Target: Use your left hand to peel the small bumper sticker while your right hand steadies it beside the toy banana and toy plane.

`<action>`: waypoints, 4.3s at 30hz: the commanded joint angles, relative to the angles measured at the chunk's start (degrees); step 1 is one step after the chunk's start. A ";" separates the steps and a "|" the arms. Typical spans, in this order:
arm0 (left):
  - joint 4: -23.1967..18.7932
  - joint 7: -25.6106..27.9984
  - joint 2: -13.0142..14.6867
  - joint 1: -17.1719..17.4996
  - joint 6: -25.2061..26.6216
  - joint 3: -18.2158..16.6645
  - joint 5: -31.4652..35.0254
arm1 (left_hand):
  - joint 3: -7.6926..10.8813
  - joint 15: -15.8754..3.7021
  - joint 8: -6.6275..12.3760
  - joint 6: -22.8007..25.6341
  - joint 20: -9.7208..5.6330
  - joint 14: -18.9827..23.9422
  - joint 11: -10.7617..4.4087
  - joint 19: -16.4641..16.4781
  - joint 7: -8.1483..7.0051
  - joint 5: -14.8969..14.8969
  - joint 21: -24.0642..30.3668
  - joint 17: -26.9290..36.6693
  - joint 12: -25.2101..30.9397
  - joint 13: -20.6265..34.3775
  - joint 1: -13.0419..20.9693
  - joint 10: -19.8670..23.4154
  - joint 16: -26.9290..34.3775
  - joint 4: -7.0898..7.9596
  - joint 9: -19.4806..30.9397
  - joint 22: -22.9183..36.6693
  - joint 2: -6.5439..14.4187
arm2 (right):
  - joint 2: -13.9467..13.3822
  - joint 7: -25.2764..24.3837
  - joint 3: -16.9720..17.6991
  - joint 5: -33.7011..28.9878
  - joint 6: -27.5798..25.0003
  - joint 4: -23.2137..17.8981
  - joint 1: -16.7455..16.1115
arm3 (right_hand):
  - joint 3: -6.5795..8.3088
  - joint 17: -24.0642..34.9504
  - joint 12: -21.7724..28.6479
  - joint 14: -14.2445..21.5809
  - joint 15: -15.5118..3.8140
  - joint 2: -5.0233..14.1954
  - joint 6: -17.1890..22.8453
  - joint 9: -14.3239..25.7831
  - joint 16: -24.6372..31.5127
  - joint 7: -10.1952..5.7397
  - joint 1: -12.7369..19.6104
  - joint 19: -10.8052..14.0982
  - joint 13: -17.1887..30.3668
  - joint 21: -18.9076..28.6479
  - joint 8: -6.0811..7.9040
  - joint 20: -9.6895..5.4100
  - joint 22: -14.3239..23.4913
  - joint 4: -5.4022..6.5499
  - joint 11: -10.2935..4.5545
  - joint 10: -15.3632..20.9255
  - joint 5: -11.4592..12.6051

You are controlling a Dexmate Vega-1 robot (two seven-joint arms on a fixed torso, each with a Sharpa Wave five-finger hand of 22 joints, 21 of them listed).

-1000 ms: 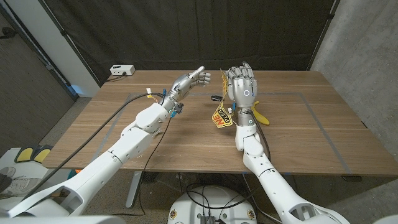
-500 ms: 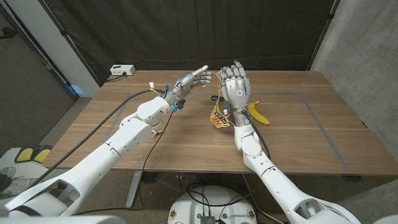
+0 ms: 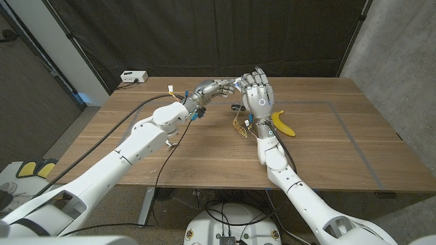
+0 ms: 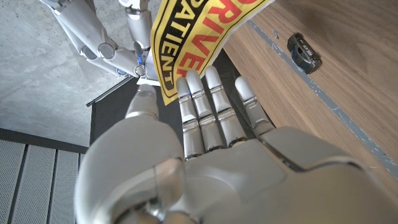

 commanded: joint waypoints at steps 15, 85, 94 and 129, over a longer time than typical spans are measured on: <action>2.52 8.17 -6.28 2.10 -3.61 -0.91 0.94 | 8.60 -3.90 2.76 8.47 0.24 4.37 -0.09 0.50 1.24 3.18 4.48 7.37 6.27 4.91 14.31 4.93 4.97 0.25 2.41 -2.83 0.41 | 0.84 0.00 2.14 -0.02 3.75 -0.75 -0.62 | 0.05 1.15 0.58 0.66 -10.44 0.05 0.17 0.29 -0.64 0.65 0.66 -0.18 0.03 0.75 -0.38 -4.77 0.06 0.20 0.06 -0.25 0.52; 13.62 3.37 -6.44 0.41 -21.51 0.06 11.98 | 19.93 -6.19 22.42 -3.43 -6.63 3.44 -4.37 3.84 -0.42 23.62 8.65 18.84 14.66 27.16 4.89 0.10 1.48 5.07 27.76 -0.07 -1.90 | -5.29 30.28 -12.15 49.01 -23.11 -33.87 -5.58 | -13.91 0.98 -4.95 1.21 -1.76 -9.80 -10.86 -6.49 -1.07 11.51 -29.25 -0.14 -8.11 1.65 -10.19 10.32 -0.59 11.08 14.09 -0.05 -3.74; 14.57 2.89 -6.69 -0.24 -22.86 0.46 14.21 | 20.49 -6.56 22.28 -3.19 -7.44 3.81 -4.97 4.17 -1.34 23.34 9.10 18.45 13.87 26.37 4.78 0.01 0.45 4.72 26.12 -0.46 -2.24 | -8.73 32.53 -15.56 53.64 -28.25 -35.72 -2.14 | -15.07 0.37 -6.00 -0.70 -0.43 -10.26 -12.64 -6.52 -1.57 12.79 -31.22 -1.07 -8.40 1.22 -11.17 11.23 -0.52 11.61 15.03 -1.81 -3.40; 17.62 3.64 -7.25 -2.89 -26.55 4.06 25.74 | 21.45 -6.98 22.68 -3.63 -8.61 3.79 -4.65 3.60 -1.71 21.89 9.37 18.09 13.07 26.26 3.98 -0.15 -2.34 4.45 22.99 -1.57 -2.38 | -10.99 25.62 -22.42 60.24 -34.09 -32.77 5.09 | -17.04 -5.22 -7.30 1.26 1.99 -7.24 -12.19 -8.53 -0.83 15.41 -34.44 -1.36 -9.86 -0.56 -11.06 12.83 -0.94 8.88 17.54 0.10 -2.53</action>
